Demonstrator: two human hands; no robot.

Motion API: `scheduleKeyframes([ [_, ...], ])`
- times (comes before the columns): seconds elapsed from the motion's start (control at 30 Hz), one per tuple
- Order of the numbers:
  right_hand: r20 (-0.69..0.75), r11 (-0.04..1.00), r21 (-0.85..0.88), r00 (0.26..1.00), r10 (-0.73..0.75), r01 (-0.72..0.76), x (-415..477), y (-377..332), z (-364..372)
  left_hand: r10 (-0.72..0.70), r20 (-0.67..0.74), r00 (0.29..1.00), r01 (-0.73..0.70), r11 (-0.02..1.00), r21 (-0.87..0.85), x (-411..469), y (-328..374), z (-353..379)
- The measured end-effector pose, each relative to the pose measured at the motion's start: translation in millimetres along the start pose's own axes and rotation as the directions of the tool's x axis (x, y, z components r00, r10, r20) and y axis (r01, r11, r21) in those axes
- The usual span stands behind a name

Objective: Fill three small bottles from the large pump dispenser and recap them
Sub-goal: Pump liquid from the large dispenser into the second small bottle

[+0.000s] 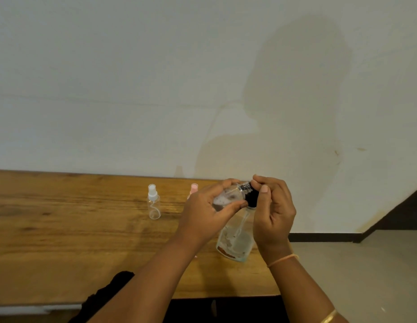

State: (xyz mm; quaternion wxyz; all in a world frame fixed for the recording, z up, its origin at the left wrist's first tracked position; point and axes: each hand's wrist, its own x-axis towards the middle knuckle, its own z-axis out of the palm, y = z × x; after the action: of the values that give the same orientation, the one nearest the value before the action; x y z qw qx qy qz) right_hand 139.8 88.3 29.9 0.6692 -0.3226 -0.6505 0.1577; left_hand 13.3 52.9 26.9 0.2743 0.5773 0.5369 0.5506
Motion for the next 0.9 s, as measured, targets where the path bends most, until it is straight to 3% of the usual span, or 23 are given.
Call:
scheduleKeyframes([
  [0.3,-0.028,0.999,-0.049,0.999,-0.023,0.022,3,-19,2,0.067,-0.046,0.997,-0.066,0.997,0.036,-3,11,-4],
  [0.6,0.04,0.997,-0.068,0.999,-0.017,0.019,-4,-4,-2,-0.011,-0.002,1.0,0.011,1.0,-0.008,-1,0,1],
  [0.9,0.001,0.997,-0.076,1.0,-0.027,0.028,3,-17,-1,0.042,-0.04,0.998,-0.042,0.999,0.012,0,7,1],
])
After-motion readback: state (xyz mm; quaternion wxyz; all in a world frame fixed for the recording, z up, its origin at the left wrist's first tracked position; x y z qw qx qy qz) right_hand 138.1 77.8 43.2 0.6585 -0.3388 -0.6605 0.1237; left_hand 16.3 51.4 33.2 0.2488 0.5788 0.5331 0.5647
